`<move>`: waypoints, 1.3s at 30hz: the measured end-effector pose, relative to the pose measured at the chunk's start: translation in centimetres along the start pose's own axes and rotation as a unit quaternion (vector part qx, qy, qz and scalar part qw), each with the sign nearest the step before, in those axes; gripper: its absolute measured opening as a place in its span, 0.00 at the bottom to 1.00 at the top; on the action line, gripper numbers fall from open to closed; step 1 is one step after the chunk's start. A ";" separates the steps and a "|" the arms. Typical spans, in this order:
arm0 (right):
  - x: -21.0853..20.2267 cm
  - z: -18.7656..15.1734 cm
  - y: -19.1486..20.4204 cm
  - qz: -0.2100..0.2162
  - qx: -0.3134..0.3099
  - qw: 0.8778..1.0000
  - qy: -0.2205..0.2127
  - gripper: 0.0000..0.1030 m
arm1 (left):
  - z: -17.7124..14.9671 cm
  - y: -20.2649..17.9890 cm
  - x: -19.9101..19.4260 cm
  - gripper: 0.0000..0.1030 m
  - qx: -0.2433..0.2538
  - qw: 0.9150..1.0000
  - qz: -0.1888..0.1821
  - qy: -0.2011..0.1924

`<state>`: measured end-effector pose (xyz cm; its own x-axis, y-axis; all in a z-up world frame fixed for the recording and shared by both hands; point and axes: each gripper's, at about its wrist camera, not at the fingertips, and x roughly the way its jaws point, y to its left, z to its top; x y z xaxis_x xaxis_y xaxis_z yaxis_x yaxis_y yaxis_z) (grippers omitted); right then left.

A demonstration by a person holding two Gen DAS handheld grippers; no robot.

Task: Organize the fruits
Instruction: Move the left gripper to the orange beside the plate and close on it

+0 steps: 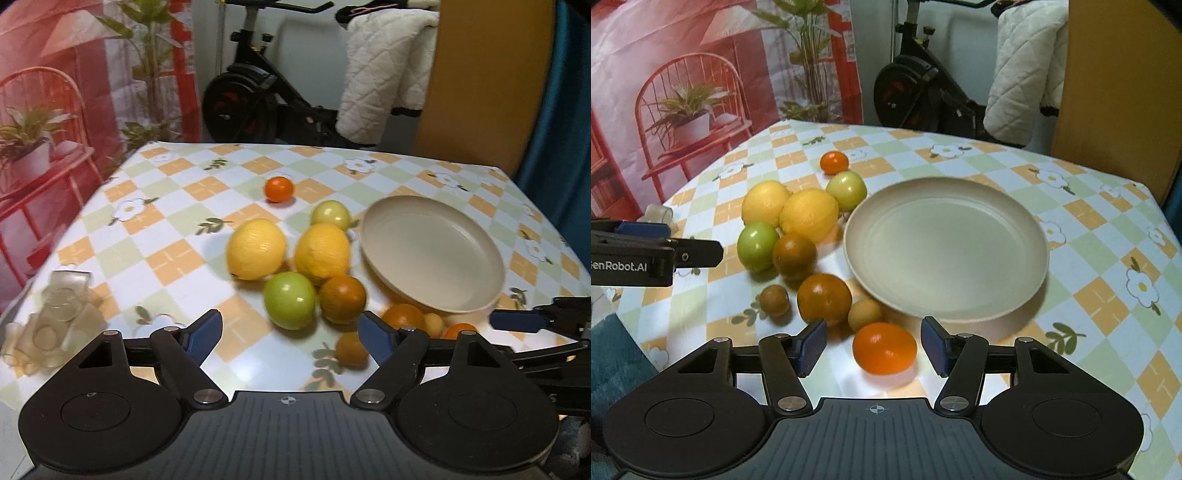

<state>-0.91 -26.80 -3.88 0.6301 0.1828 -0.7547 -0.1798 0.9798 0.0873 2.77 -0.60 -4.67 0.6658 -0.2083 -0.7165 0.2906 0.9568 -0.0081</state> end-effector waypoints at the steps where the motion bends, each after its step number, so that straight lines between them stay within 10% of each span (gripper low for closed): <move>1: 0.0 -0.1 -0.1 0.000 0.000 1.000 0.003 0.52 | -0.1 -0.2 0.2 0.80 0.002 1.000 -0.003 0.001; 18: 1.2 -1.4 -1.7 0.026 0.012 0.999 0.019 0.48 | 0.4 -2.8 2.5 0.73 0.006 0.997 -0.068 0.021; 39: 1.2 -2.5 -3.3 0.069 0.014 0.997 -0.013 0.39 | -0.6 -7.7 3.2 0.40 0.049 0.981 -0.180 0.056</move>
<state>-1.41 -29.98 -6.68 0.6204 0.3178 -0.7170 -0.2455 0.9470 0.2073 2.27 -8.51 -7.29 0.4308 -0.5000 -0.7513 0.5607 0.8006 -0.2113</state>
